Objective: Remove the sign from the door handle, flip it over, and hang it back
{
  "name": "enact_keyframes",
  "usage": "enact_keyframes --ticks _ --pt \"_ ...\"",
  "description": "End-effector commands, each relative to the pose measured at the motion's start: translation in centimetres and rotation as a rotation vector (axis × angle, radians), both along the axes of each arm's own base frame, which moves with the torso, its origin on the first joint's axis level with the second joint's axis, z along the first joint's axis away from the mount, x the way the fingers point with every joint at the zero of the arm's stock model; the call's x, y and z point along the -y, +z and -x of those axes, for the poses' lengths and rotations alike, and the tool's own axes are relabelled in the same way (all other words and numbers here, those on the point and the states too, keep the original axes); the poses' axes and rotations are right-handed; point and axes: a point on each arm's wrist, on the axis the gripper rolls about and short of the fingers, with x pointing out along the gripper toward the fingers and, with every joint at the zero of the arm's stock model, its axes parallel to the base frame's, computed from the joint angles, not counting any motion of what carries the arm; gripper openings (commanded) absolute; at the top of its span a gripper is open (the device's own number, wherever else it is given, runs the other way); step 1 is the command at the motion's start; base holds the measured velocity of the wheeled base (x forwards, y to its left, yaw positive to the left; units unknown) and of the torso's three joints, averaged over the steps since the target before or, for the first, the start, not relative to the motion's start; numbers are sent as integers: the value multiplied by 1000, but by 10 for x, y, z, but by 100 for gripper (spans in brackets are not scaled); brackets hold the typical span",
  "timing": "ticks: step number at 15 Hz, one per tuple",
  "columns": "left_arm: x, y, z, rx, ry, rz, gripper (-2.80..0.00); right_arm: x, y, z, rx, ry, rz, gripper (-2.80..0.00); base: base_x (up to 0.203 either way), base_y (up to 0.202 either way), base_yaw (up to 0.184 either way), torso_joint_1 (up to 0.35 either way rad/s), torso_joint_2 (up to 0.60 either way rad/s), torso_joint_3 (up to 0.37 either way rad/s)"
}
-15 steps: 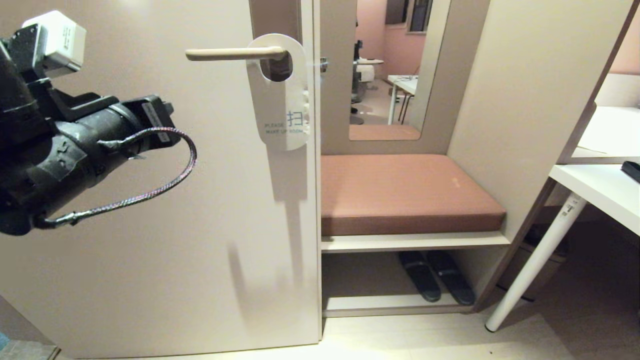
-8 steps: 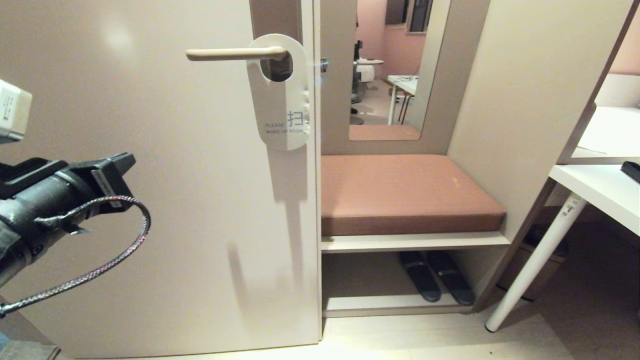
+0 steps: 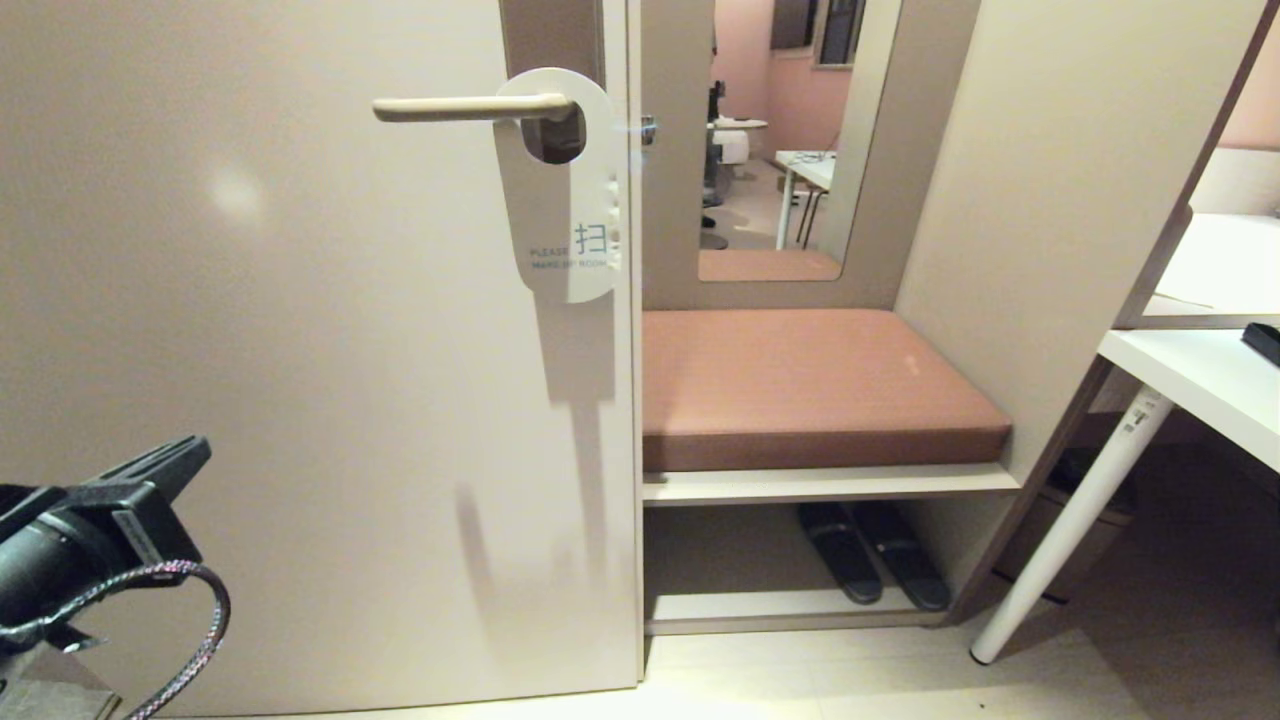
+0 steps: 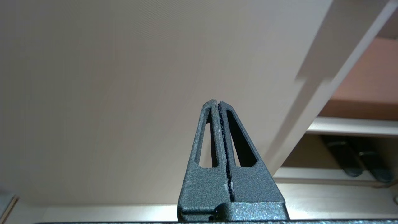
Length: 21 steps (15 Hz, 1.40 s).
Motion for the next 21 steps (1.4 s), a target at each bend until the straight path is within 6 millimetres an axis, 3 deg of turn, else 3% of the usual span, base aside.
enact_keyframes --ticks 1,11,16,21 --pt "-7 -10 12 -1 28 0 -280 0 0 0 -1 0 1 -280 0 0 0 0 0 0" --pt "-30 -70 70 -27 93 -111 -280 0 0 0 -1 0 1 -280 0 0 0 0 0 0" --pt "-37 -75 92 37 153 -100 -280 0 0 0 -1 0 1 -280 0 0 0 0 0 0" --pt "-41 -94 116 14 217 -108 -280 0 0 0 -1 0 1 -280 0 0 0 0 0 0"
